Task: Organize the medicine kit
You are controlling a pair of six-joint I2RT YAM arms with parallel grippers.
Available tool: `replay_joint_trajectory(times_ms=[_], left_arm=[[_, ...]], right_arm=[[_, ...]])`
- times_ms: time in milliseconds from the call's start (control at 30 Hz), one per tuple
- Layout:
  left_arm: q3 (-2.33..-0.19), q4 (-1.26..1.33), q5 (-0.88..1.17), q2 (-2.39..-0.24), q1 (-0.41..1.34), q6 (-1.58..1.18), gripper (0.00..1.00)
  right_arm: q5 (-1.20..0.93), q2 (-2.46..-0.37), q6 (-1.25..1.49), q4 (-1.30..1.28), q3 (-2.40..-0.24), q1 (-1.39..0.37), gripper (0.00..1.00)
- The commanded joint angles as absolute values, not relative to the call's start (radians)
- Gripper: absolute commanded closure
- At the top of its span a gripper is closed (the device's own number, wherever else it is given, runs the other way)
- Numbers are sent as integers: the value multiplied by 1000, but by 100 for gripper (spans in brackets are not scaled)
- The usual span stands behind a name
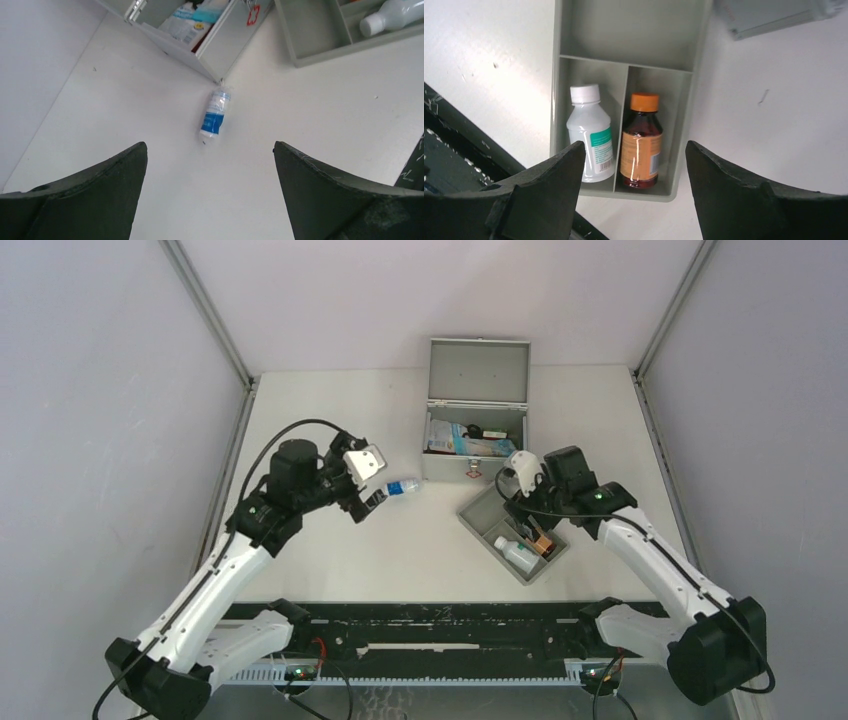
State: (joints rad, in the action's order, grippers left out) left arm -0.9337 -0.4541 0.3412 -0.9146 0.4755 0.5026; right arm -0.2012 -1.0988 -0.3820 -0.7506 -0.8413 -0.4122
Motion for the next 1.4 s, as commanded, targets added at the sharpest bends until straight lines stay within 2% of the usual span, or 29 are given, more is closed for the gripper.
replay_joint_trajectory(times_ms=[0, 100, 267, 600, 1033, 1367], left_arm=[[-895, -477, 295, -957, 477, 603, 0], [-876, -465, 270, -1000, 479, 645, 0], [-898, -436, 225, -1148, 478, 665, 0], [-1141, -536, 149, -1559, 478, 755, 6], [-1358, -641, 198, -1826, 478, 810, 15], [-1465, -705, 212, -1956, 478, 817, 31]], right_arm=[[-260, -1045, -377, -662, -885, -368, 27], [-206, -1060, -315, -647, -904, -339, 27], [-231, -1069, -273, -666, -917, -315, 29], [-205, -1049, -292, -654, -891, -313, 31], [-157, -1019, -296, -649, -884, -311, 31], [-143, -1010, -304, -649, -881, -311, 32]])
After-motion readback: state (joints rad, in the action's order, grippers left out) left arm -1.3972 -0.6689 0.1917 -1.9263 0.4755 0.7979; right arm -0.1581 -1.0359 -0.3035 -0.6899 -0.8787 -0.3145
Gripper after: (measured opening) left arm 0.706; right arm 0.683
